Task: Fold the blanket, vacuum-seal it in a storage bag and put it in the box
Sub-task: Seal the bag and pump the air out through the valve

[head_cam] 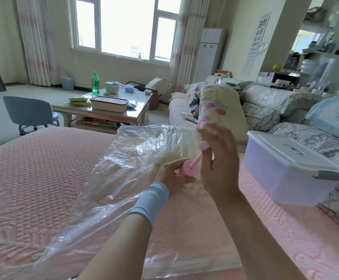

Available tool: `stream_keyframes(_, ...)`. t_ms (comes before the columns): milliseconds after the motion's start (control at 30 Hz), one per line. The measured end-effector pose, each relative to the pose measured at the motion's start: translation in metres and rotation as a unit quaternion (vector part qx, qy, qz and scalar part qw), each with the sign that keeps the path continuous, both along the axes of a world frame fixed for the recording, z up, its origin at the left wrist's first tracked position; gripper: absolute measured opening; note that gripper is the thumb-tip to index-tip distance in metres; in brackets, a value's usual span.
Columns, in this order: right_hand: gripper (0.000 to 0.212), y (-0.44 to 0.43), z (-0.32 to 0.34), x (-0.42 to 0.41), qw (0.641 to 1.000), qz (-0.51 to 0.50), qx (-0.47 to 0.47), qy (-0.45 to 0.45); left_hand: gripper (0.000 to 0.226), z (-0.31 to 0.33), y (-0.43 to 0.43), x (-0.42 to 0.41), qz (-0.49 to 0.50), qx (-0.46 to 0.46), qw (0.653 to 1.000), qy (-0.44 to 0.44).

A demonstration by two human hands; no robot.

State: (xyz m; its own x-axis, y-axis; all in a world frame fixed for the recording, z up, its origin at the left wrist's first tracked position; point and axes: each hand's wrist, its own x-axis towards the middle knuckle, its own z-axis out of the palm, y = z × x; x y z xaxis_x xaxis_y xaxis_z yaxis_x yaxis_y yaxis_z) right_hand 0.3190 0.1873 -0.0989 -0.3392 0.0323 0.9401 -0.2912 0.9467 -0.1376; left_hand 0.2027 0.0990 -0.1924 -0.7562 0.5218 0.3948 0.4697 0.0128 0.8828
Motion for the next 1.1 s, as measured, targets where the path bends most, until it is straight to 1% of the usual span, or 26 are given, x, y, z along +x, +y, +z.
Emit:
stream_keyframes(33, 0.037, -0.001, -0.012, 0.000, 0.997, -0.014, -0.003, -0.077, 0.037, 0.000, 0.000, 0.002, 0.001, 0.002, 1.000, 0.005)
stream_keyframes(100, 0.038, 0.000, -0.029, -0.002, 0.966, -0.018, -0.019, -0.257, 0.028, 0.000, -0.001, 0.004, 0.010, 0.001, 1.000, -0.001)
stream_keyframes(133, 0.036, 0.002, -0.031, -0.002, 0.953, -0.007, -0.026, -0.301, 0.025, 0.001, -0.001, 0.004, 0.013, 0.000, 1.000, -0.005)
stream_keyframes(167, 0.036, 0.004, -0.026, -0.002, 0.952, 0.002, -0.026, -0.306, 0.024, 0.002, -0.001, 0.004, 0.013, 0.001, 1.000, -0.005)
stream_keyframes(200, 0.035, 0.004, -0.017, 0.000, 0.960, 0.008, -0.014, -0.278, 0.026, 0.003, -0.002, 0.004, 0.012, 0.002, 1.000, -0.002)
stream_keyframes(233, 0.035, 0.004, -0.005, 0.002, 0.975, 0.014, 0.003, -0.221, 0.030, 0.004, -0.003, 0.003, 0.012, 0.000, 1.000, 0.000)
stream_keyframes(300, 0.032, 0.004, 0.020, 0.005, 0.997, 0.021, 0.030, -0.061, 0.040, 0.006, -0.004, 0.001, 0.013, -0.001, 1.000, -0.004)
stream_keyframes(333, 0.031, 0.004, 0.027, 0.006, 0.999, 0.020, 0.038, 0.009, 0.043, 0.005, -0.004, 0.001, 0.011, 0.004, 1.000, -0.009)
stream_keyframes(367, 0.031, 0.004, 0.028, 0.006, 0.998, 0.014, 0.040, 0.055, 0.045, 0.005, -0.004, 0.000, 0.009, 0.007, 1.000, -0.013)
stream_keyframes(400, 0.032, 0.004, 0.024, 0.005, 0.997, 0.005, 0.036, 0.069, 0.046, 0.004, -0.004, 0.001, 0.006, 0.008, 1.000, -0.014)
stream_keyframes(433, 0.035, 0.004, 0.014, 0.005, 0.998, -0.002, 0.031, 0.047, 0.045, 0.003, -0.003, 0.002, 0.003, 0.007, 1.000, -0.011)
stream_keyframes(467, 0.038, 0.003, -0.001, 0.005, 1.000, -0.011, 0.025, -0.010, 0.041, 0.002, -0.002, 0.004, -0.001, 0.007, 1.000, -0.005)
stream_keyframes(500, 0.040, 0.002, -0.016, 0.004, 0.995, -0.020, 0.021, -0.091, 0.035, 0.001, -0.001, 0.006, -0.002, 0.011, 1.000, 0.001)
stream_keyframes(567, 0.038, 0.003, -0.036, 0.001, 0.968, -0.026, 0.018, -0.247, 0.025, 0.001, -0.001, 0.009, 0.007, 0.011, 1.000, 0.002)
stream_keyframes(600, 0.036, 0.003, -0.039, 0.000, 0.957, -0.023, 0.018, -0.287, 0.025, 0.001, -0.001, 0.009, 0.012, 0.007, 1.000, -0.003)
stream_keyframes(633, 0.034, 0.003, -0.036, 0.000, 0.955, -0.018, 0.016, -0.294, 0.025, 0.001, -0.001, 0.009, 0.012, 0.010, 1.000, -0.008)
stream_keyframes(700, 0.037, 0.001, -0.019, 0.001, 0.974, -0.006, 0.022, -0.226, 0.026, 0.003, -0.004, 0.006, -0.002, 0.026, 1.000, -0.005)
stream_keyframes(767, 0.037, -0.002, 0.005, 0.004, 0.995, 0.003, 0.038, -0.092, 0.037, 0.003, -0.005, 0.002, -0.009, 0.027, 1.000, 0.000)
stream_keyframes(833, 0.034, 0.000, 0.021, 0.005, 0.999, 0.016, 0.040, 0.030, 0.045, 0.002, -0.005, 0.001, -0.009, 0.025, 1.000, -0.010)
stream_keyframes(867, 0.034, 0.000, 0.021, 0.004, 0.997, 0.018, 0.035, 0.063, 0.047, 0.001, -0.004, 0.001, -0.009, 0.024, 1.000, -0.018)
stream_keyframes(900, 0.035, -0.001, 0.017, 0.004, 0.997, 0.015, 0.028, 0.070, 0.047, -0.001, -0.003, 0.001, -0.011, 0.022, 0.999, -0.020)
stream_keyframes(933, 0.036, -0.003, 0.008, 0.003, 0.999, 0.007, 0.022, 0.044, 0.044, -0.002, -0.002, 0.002, -0.009, 0.022, 1.000, -0.015)
stream_keyframes(967, 0.038, -0.005, -0.005, 0.002, 1.000, -0.004, 0.016, -0.018, 0.038, -0.002, -0.002, 0.003, -0.005, 0.024, 1.000, -0.006)
stream_keyframes(1000, 0.039, -0.006, -0.016, 0.000, 0.994, -0.015, 0.009, -0.104, 0.031, -0.003, -0.001, 0.004, 0.002, 0.026, 1.000, 0.004)
stream_keyframes(1067, 0.040, -0.004, -0.034, -0.003, 0.966, -0.026, -0.016, -0.257, 0.022, -0.003, -0.001, 0.005, 0.016, 0.020, 1.000, 0.000)
stream_keyframes(1100, 0.039, -0.002, -0.036, -0.004, 0.957, -0.024, -0.027, -0.287, 0.022, -0.002, -0.001, 0.006, 0.015, 0.020, 1.000, -0.011)
